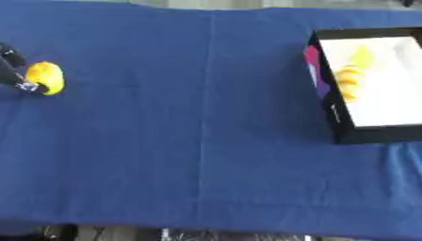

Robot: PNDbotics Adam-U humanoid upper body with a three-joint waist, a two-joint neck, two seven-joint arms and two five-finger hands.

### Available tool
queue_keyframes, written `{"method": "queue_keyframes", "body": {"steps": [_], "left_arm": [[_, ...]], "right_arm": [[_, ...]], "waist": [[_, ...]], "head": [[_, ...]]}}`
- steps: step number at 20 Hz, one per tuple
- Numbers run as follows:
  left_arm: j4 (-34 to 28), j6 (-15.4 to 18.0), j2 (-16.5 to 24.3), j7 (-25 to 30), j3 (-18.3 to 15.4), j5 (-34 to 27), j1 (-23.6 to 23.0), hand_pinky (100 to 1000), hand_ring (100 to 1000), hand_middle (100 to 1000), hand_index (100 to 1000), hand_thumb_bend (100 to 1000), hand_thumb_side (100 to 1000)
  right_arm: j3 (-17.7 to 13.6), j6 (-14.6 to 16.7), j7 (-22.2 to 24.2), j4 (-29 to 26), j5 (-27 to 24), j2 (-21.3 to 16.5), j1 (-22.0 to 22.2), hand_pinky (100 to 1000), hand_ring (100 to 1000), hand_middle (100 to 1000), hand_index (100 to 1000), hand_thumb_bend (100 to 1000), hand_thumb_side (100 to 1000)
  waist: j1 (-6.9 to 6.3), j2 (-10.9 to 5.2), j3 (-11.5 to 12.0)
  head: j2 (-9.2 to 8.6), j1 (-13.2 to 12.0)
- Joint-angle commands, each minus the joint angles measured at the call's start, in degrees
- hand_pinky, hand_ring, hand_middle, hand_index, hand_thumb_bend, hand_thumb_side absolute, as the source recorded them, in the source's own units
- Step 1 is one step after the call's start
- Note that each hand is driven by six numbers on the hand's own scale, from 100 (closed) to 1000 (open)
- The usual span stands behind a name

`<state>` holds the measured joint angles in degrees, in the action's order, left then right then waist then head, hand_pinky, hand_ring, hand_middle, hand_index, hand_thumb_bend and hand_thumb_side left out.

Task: Pick up the objects with one hand, pass them to the other hand, and then place them into the box on the other side of the table.

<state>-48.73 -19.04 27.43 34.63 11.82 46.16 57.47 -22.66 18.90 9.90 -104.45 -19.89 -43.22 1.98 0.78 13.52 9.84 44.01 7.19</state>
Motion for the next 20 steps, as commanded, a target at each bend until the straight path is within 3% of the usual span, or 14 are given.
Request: {"method": "queue_keyframes", "body": {"steps": [1, 8, 13, 20], "left_arm": [[0.12, 0.31, 0.62, -0.53, -0.55, 0.34, 1.35, 833, 816, 770, 768, 645, 283], [0.69, -0.42, 0.64, 0.08, -0.46, 1.05, 1.46, 827, 810, 758, 699, 468, 169], [0.57, -1.18, 0.59, -0.25, -0.55, 1.28, 1.46, 822, 796, 738, 666, 389, 100], [0.08, -2.01, 0.88, -1.67, -0.37, 0.23, 1.45, 797, 762, 703, 606, 229, 100]], "right_arm": [[-0.27, 0.16, 0.69, -0.39, 0.58, -1.17, -0.53, 932, 1000, 982, 1000, 100, 470], [-0.44, 0.45, 0.92, -0.26, 0.27, -1.47, -0.43, 934, 1000, 982, 1000, 100, 470], [-0.44, 0.7, 1.07, -0.27, 0.09, -1.59, -0.2, 935, 1000, 983, 1000, 100, 470], [-0.46, 0.98, 1.21, -0.12, 0.48, -1.46, 0.21, 936, 1000, 982, 1000, 100, 470]], "waist": [[0.69, 0.18, -0.24], [0.41, 0.11, -0.45], [0.41, -0.06, -0.45], [0.46, -0.26, -0.28]], "head": [[-0.78, -0.35], [-0.59, -0.64], [-0.76, -0.72], [-0.7, -0.41]]}}
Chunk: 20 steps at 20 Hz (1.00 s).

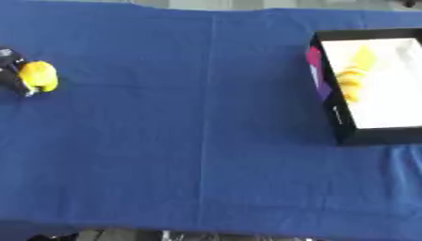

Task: Pick up the objects with one hand, pass them to the other hand, and then place them into the box on the other side of the table.

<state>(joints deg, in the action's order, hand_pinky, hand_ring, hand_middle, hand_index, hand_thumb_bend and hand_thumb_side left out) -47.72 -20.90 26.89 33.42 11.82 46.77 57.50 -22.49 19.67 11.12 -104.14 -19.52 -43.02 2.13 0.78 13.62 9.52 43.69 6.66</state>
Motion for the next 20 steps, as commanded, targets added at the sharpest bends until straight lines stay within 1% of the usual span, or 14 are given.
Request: {"method": "queue_keyframes", "body": {"steps": [1, 6, 8, 10, 12, 14, 17, 20], "left_arm": [[-1.21, -0.18, 1.56, -0.44, -0.26, -0.58, 1.45, 796, 759, 699, 603, 226, 100], [-4.49, -0.63, 2.4, -0.75, 0.4, -1.35, 1.61, 784, 738, 682, 588, 211, 100], [-6.33, -0.82, 2.71, -0.95, 0.92, -1.32, 1.68, 775, 722, 671, 582, 219, 100], [-8.83, -1.02, 2.88, -1.55, 1.3, -1.14, 1.67, 768, 707, 661, 577, 203, 100], [-11.37, -1.37, 2.81, -2.32, 1.59, -1.37, 1.51, 766, 698, 655, 575, 186, 100], [-13.67, -1.48, 2.51, -3.53, 2.16, -1.59, 1.28, 765, 695, 652, 575, 190, 100], [-17.51, -0.46, 1.4, -5.9, 3.63, -1.63, 0.57, 762, 686, 648, 575, 164, 100], [-21.45, 0.27, -0.14, -8.47, 4.49, -2.28, -0.52, 762, 677, 644, 575, 140, 100]], "right_arm": [[-0.65, 0.25, -0.07, -0.46, 0.03, -1.73, 0.1, 936, 1000, 982, 1000, 100, 470], [-0.75, 0.42, -0.55, -0.66, -0.87, -2.33, 0.14, 937, 1000, 981, 1000, 100, 470], [-0.67, 0.56, -0.79, -0.8, -1.56, -2.93, -0.15, 936, 1000, 980, 1000, 100, 470], [-0.49, 0.72, -1.18, -0.89, -2.54, -3.89, -0.75, 936, 1000, 978, 1000, 100, 470], [-0.12, 0.81, -1.51, -0.87, -3.81, -5.09, -1.71, 935, 1000, 977, 1000, 100, 470], [0.48, 1.05, -1.57, -0.92, -5.2, -6.8, -3.27, 934, 1000, 974, 1000, 100, 470], [2.02, 1.62, -1.1, -0.46, -7.01, -9.6, -5.94, 931, 1000, 973, 1000, 100, 470], [3.71, 2.23, 0.39, 0.88, -7.91, -11.53, -8.41, 930, 1000, 974, 1000, 100, 470]], "waist": [[0.46, -0.42, 0.08], [0.56, -0.89, 0.3], [0.6, -1.14, 0.42], [0.68, -1.44, 0.57], [0.8, -1.76, 0.66], [0.93, -2.15, 0.72], [1.17, -2.69, 0.85], [1.38, -3.14, 1.02]], "head": [[-0.39, 0.22], [-0.3, 0.63], [-0.26, 0.8], [-0.19, 0.97], [-0.15, 1.16], [-0.06, 1.43], [0.01, 1.98], [0.08, 2.55]]}}
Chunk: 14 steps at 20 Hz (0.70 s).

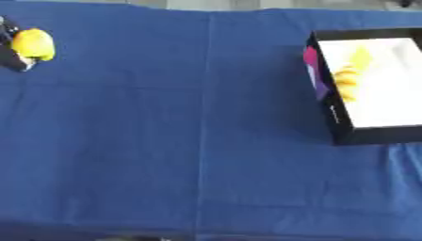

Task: Pick up the objects with one hand, pass them to the other hand, and then place them into the box on the other side of the table.

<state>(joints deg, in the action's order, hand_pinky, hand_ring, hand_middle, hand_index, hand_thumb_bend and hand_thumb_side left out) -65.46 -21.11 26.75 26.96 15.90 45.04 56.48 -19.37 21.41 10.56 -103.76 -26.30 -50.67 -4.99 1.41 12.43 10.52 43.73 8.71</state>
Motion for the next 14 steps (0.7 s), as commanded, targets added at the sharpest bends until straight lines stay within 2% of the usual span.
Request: {"method": "queue_keyframes", "body": {"steps": [1, 2, 3, 8, 14], "left_arm": [[-4.93, 0.67, -0.68, -2.88, 0.55, -0.94, 0.19, 762, 670, 642, 576, 118, 100], [-6.06, 0.91, -1.2, -3.79, 0.72, -1.26, -0.19, 764, 667, 643, 578, 108, 100], [-7.13, 1.13, -1.87, -4.7, 0.75, -1.44, -0.63, 765, 663, 640, 577, 100, 100], [-10.89, 1.52, -6.05, -9.1, -0.19, -0.48, -3.22, 765, 646, 634, 575, 100, 100], [-13.38, 4.68, -10.1, -14.26, 0.29, 0.23, -6.23, 757, 629, 625, 578, 100, 100]], "right_arm": [[1.18, 0.61, 1.59, 0.92, -1.2, -4.33, -2.08, 929, 1000, 980, 1000, 100, 470], [1.74, 0.69, 2.25, 1.3, -1.23, -4.64, -2.81, 929, 1000, 985, 1000, 100, 445], [2.44, 0.78, 3.0, 1.48, -1.18, -4.88, -3.56, 928, 1000, 990, 1000, 100, 470], [5.25, 0.92, 6.2, 1.86, -1.21, -4.96, -7.11, 929, 1000, 1000, 1000, 100, 470], [7.88, 1.28, 8.6, 2.19, -0.27, -4.44, -9.77, 928, 1000, 1000, 1000, 100, 470]], "waist": [[0.83, -2.12, 0.11], [0.88, -2.24, 0.17], [0.97, -2.38, 0.23], [1.33, -2.85, 0.35], [1.74, -2.93, 0.36]], "head": [[0.11, 0.66], [0.18, 0.77], [0.24, 0.87], [0.39, 1.95], [0.39, 3.06]]}}
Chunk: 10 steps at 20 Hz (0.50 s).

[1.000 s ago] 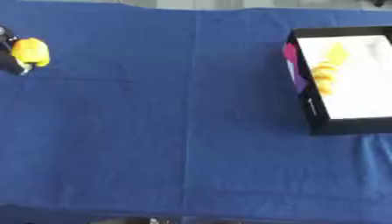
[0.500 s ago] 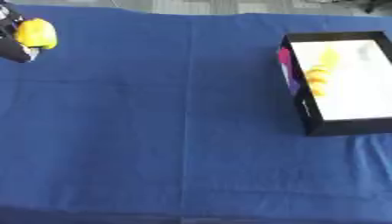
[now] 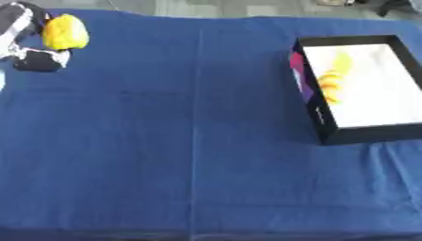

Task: Pick up the objects with one hand, pass them to the other hand, and then place them into the box on the other side of the table.

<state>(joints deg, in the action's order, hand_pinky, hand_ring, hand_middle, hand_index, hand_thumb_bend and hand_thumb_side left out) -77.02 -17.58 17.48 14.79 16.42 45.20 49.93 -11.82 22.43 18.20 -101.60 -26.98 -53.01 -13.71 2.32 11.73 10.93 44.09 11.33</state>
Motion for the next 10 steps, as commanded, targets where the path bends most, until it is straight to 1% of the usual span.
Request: {"method": "queue_keyframes", "body": {"steps": [1, 5, 6, 7, 10], "left_arm": [[-2.04, 1.71, -1.5, -3.02, -0.09, -0.45, -0.16, 757, 627, 625, 580, 100, 100], [-2.07, 4.39, -3.52, -6.86, 0.84, -2.3, -1.4, 762, 623, 623, 578, 100, 100], [-1.75, 5.01, -4.0, -7.85, 1.09, -2.67, -1.61, 762, 622, 622, 579, 104, 100], [-1.35, 5.7, -4.61, -8.83, 1.35, -3.16, -1.82, 762, 621, 622, 574, 100, 108], [0.02, 7.92, -6.54, -11.65, 2.11, -3.93, -2.26, 763, 619, 620, 571, 100, 118]], "right_arm": [[0.7, 0.37, 1.37, 0.23, 0.8, -1.97, -1.35, 927, 1000, 1000, 1000, 100, 470], [2.05, 1.0, 3.0, 0.87, 2.75, -1.1, -1.99, 928, 1000, 1000, 1000, 100, 470], [2.37, 1.14, 3.42, 1.05, 3.25, -0.89, -2.14, 928, 1000, 1000, 1000, 100, 383], [2.69, 1.28, 3.79, 1.23, 3.7, -0.76, -2.33, 928, 1000, 1000, 1000, 100, 470], [3.72, 1.88, 4.65, 1.57, 4.71, -0.59, -2.91, 929, 1000, 1000, 1000, 100, 463]], "waist": [[0.87, -2.21, -0.03], [1.02, -2.13, -0.06], [1.03, -2.12, -0.06], [1.04, -2.11, -0.04], [1.14, -2.14, -0.07]], "head": [[0.03, 0.49], [0.03, 0.59], [0.03, 0.6], [0.03, 0.68], [0.03, 0.87]]}}
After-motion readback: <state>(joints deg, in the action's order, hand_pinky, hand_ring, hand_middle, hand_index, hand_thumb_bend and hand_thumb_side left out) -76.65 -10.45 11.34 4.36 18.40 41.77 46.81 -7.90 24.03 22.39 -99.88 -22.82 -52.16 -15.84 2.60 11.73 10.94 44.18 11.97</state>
